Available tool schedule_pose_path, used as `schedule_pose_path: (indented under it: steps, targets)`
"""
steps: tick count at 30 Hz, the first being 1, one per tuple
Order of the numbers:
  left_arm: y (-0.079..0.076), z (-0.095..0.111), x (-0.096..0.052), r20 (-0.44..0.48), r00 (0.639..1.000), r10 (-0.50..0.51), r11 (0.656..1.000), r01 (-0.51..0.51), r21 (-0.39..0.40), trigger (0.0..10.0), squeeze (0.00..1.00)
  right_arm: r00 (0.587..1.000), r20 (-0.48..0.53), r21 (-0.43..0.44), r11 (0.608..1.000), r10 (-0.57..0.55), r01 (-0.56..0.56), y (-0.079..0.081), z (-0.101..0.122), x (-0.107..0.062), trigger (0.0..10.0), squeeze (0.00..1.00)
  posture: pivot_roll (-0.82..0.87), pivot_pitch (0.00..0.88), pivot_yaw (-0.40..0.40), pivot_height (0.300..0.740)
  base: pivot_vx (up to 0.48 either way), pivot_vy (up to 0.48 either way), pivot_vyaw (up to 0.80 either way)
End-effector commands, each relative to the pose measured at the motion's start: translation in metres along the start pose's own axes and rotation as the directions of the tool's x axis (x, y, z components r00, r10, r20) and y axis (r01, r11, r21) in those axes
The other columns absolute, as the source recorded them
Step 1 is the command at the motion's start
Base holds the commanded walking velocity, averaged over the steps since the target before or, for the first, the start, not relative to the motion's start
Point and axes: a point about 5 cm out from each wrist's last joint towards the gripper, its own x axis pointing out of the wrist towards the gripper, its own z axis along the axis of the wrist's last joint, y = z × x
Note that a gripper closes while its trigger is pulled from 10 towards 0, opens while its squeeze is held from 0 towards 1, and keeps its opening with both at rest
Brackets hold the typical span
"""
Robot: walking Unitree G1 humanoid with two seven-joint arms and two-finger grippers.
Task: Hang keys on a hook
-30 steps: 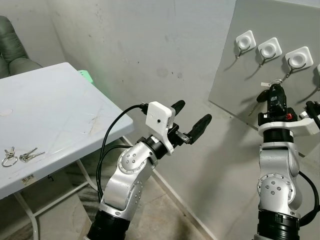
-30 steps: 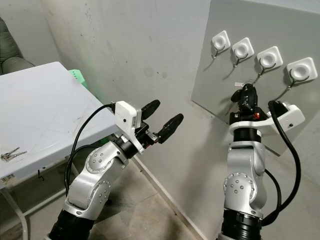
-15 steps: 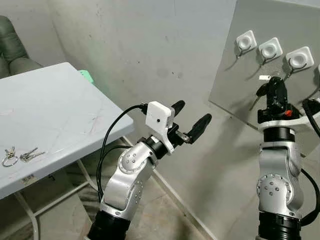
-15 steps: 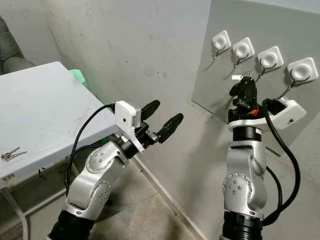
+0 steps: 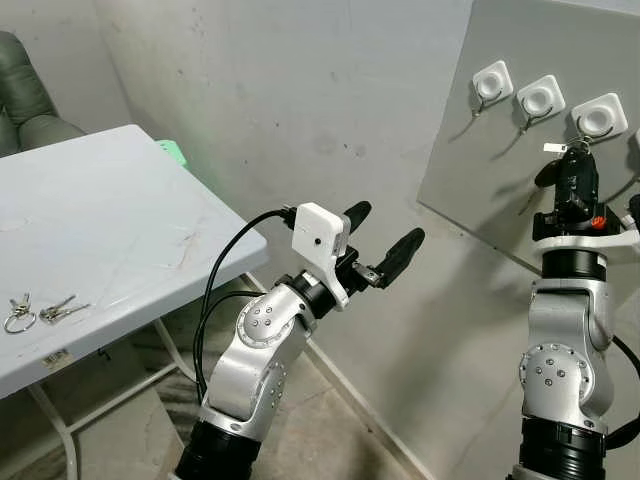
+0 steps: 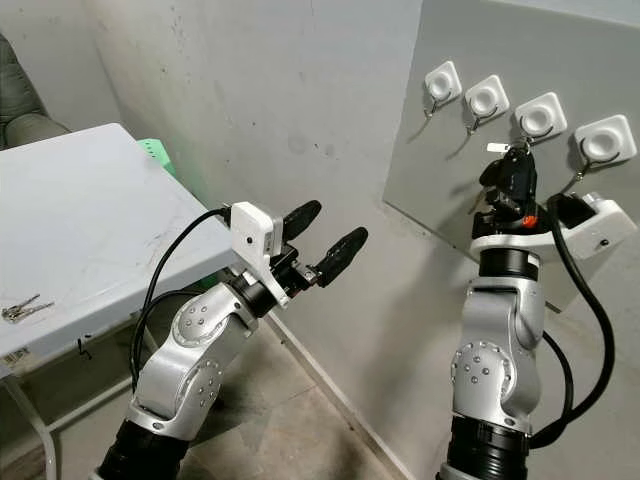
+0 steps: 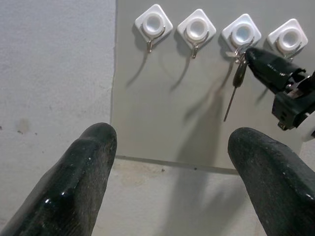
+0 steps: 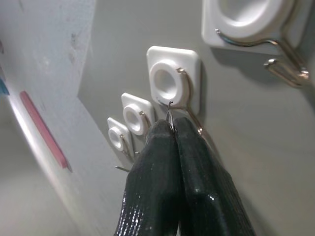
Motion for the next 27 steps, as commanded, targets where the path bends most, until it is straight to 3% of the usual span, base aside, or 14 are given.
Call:
schedule_pose_path:
  steps: [1,7,17,23,24,25,27]
  targets:
    - [-0.006,0.007,0.004,0.02,0.999,-0.029,0.999,0.029,0.014,10.0,0.0,1.0,0.009,0.025,1.0,-0.009,0.009,0.002,0.001,0.003,10.0,0.0,-0.06,0.0,-0.003,0.74,0.0,0.0,0.0]
    - [-0.014,0.009,0.006,0.024,0.998,-0.062,0.998,0.062,0.003,10.0,0.0,0.999,-0.032,0.059,0.997,-0.042,0.044,-0.003,-0.006,-0.002,10.0,0.0,-0.06,0.0,-0.001,0.74,0.0,0.0,0.0]
    - [-0.014,0.009,0.006,0.021,0.998,-0.063,0.998,0.063,0.001,10.0,0.0,0.99,-0.101,0.179,0.977,-0.103,0.12,-0.014,-0.021,-0.01,10.0,0.0,-0.06,0.0,-0.001,0.74,0.0,0.0,0.0]
    - [-0.014,0.009,0.005,0.023,0.998,-0.055,0.998,0.055,-0.002,10.0,0.0,0.989,-0.111,0.181,0.976,-0.102,0.121,-0.016,-0.023,-0.012,10.0,0.0,-0.06,0.0,-0.004,0.74,0.0,0.0,0.0]
    - [-0.014,0.009,0.005,0.024,0.998,-0.053,0.999,0.053,-0.004,10.0,0.0,0.989,-0.11,0.181,0.977,-0.098,0.116,-0.016,-0.023,-0.012,10.0,0.46,-0.06,0.0,-0.004,0.74,0.0,0.0,0.0]
    - [-0.014,0.009,0.005,0.025,0.999,-0.049,0.999,0.049,-0.006,10.0,0.0,0.99,-0.11,0.175,0.978,-0.092,0.11,-0.015,-0.023,-0.012,10.0,1.0,-0.06,0.0,-0.004,0.74,0.0,0.0,0.0]
    - [-0.013,0.009,0.005,0.026,0.999,-0.044,0.999,0.044,-0.009,10.0,0.0,0.99,-0.114,0.155,0.983,-0.08,0.098,-0.015,-0.023,-0.012,10.0,1.0,-0.06,0.0,-0.004,0.74,0.0,0.0,0.0]
